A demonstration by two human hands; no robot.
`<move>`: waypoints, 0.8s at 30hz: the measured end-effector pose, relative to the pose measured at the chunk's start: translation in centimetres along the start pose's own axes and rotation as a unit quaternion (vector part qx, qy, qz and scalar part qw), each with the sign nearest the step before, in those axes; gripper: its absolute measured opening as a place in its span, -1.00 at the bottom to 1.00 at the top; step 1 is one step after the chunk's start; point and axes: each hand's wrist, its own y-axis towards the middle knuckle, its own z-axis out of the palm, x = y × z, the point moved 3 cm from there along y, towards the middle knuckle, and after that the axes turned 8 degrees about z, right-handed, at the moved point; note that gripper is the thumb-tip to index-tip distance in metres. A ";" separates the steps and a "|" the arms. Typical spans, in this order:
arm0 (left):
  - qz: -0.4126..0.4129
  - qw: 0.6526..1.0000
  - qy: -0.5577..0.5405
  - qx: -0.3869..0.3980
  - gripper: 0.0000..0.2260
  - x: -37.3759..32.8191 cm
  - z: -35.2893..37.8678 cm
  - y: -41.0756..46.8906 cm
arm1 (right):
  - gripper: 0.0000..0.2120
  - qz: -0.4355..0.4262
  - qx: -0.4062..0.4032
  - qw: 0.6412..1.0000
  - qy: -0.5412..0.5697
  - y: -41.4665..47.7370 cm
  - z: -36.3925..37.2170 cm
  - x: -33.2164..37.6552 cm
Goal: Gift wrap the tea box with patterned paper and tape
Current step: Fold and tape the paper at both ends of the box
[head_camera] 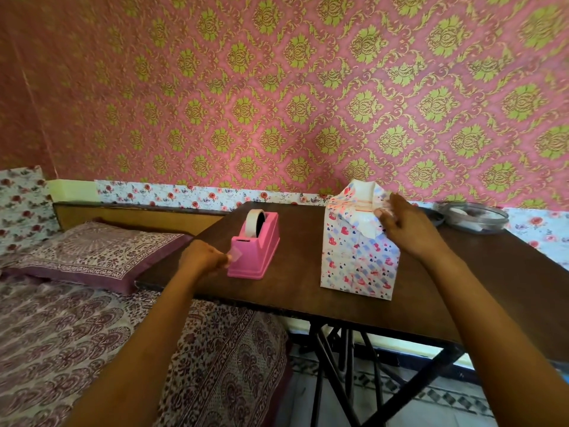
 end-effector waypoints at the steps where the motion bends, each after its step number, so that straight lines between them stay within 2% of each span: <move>1: 0.002 0.999 -0.034 0.012 -0.88 0.0 0.0 -0.4 | -0.42 0.004 -0.002 1.000 0.008 0.0 0.0 0.0; 6: 0.078 0.971 -0.209 0.084 -0.90 -5.1 1.1 -1.9 | -0.42 0.019 -0.019 0.997 0.073 -0.9 -0.4 0.5; 11: 0.190 0.931 -0.256 0.177 -0.92 -15.8 5.5 -2.6 | -0.45 0.025 -0.044 0.992 0.119 -1.9 -1.1 0.2; 14: 0.232 0.922 -0.176 0.254 -0.87 -21.3 8.6 -2.9 | -0.44 0.017 -0.042 0.990 0.133 -1.9 -1.0 0.1; 17: 0.225 0.922 -0.069 0.306 -0.87 -24.5 10.9 -2.0 | -0.39 0.021 -0.057 0.989 0.135 -1.6 -0.8 -0.3; 21: 0.202 0.917 0.046 0.341 -0.87 -25.6 12.1 -0.4 | -0.39 0.027 -0.076 0.987 0.138 -1.3 -0.5 -0.7; 24: 0.187 0.912 0.078 0.356 -0.88 -25.6 12.2 0.2 | -0.41 0.019 -0.086 0.987 0.132 -1.1 -0.4 -0.8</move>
